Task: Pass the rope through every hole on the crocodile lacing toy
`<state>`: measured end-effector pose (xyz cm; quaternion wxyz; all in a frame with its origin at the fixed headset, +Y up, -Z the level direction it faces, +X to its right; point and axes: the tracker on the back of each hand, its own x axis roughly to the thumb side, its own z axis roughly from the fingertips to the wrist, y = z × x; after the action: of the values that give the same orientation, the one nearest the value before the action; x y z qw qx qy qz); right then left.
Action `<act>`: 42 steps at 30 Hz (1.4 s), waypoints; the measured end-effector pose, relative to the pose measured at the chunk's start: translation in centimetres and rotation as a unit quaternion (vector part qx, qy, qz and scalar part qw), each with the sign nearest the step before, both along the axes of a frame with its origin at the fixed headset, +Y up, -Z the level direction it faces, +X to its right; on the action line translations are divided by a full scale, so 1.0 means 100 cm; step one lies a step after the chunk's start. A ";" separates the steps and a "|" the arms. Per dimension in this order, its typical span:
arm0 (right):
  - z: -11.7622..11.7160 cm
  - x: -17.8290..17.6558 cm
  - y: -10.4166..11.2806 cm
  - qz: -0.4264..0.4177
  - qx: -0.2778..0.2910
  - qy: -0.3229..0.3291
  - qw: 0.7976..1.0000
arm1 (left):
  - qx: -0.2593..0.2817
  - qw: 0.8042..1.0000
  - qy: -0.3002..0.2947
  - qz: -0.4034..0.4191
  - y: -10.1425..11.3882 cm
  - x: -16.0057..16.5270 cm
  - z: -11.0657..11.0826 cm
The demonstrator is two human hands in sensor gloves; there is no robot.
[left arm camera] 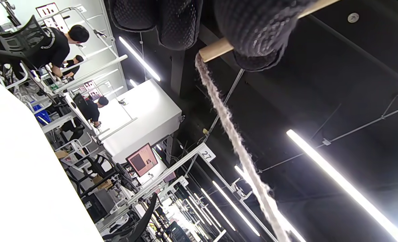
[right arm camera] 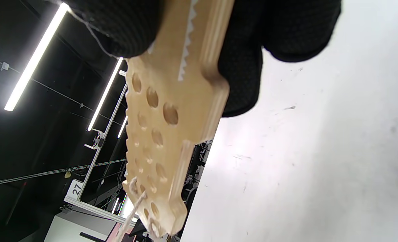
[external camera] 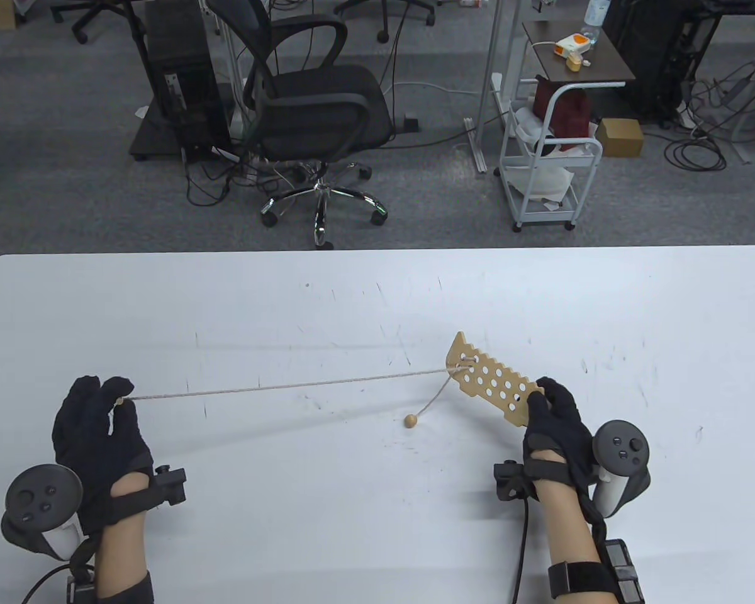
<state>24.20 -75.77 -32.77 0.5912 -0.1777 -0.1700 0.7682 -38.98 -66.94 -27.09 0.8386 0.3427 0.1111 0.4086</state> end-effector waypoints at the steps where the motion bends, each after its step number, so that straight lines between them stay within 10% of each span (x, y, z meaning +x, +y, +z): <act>1: 0.000 -0.001 0.001 -0.001 0.001 0.000 1.000 | 0.000 1.000 -0.002 -0.004 0.000 0.001 0.000; 42: 0.011 -0.078 0.016 0.036 0.055 0.174 0.983 | -0.084 0.949 -0.232 -0.198 -0.011 0.093 -0.026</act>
<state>16.36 -74.13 -31.67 0.5928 -0.0024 -0.1133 0.7974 -29.65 -68.04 -29.70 0.9311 0.1816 -0.1224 0.2917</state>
